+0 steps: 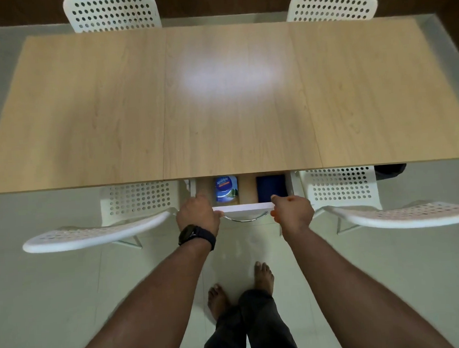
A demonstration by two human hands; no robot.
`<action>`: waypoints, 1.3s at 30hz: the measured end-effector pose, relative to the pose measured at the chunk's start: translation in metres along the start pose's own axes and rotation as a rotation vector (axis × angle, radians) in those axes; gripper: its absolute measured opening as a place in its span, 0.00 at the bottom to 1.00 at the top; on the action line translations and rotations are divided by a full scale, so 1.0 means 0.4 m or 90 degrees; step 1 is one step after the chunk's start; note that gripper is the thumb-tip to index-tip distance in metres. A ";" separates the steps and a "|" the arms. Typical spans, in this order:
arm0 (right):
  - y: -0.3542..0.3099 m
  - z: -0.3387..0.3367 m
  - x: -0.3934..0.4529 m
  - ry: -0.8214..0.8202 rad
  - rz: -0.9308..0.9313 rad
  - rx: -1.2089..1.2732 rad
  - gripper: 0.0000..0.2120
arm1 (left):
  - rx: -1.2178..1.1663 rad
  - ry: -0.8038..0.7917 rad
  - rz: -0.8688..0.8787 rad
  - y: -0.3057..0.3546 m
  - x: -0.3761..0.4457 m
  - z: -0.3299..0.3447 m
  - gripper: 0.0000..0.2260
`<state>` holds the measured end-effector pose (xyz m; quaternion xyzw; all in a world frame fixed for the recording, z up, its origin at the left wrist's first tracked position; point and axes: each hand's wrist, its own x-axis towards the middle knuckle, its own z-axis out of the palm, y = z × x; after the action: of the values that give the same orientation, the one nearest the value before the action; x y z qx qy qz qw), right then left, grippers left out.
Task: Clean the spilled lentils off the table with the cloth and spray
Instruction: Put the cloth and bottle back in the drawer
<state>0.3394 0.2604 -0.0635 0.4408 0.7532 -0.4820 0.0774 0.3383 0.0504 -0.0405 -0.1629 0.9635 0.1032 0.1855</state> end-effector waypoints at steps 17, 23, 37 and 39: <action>-0.123 -0.006 0.121 -0.274 0.335 0.688 0.48 | -1.446 -0.152 -0.523 0.047 0.145 0.011 0.50; -0.135 0.005 0.150 -0.329 0.282 0.683 0.47 | -1.504 -0.159 -0.452 0.061 0.171 0.000 0.53; 0.099 0.141 0.178 -0.269 -0.099 -0.029 0.10 | -0.946 -0.181 -0.229 0.030 0.162 0.222 0.18; 0.128 0.185 0.209 -0.277 -0.310 -0.311 0.18 | -0.634 -0.170 -0.087 0.015 0.169 0.255 0.15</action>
<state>0.3045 0.2584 -0.1810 0.1057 0.8941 -0.3752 0.2206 0.3099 0.0640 -0.1590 -0.2792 0.7529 0.5566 0.2131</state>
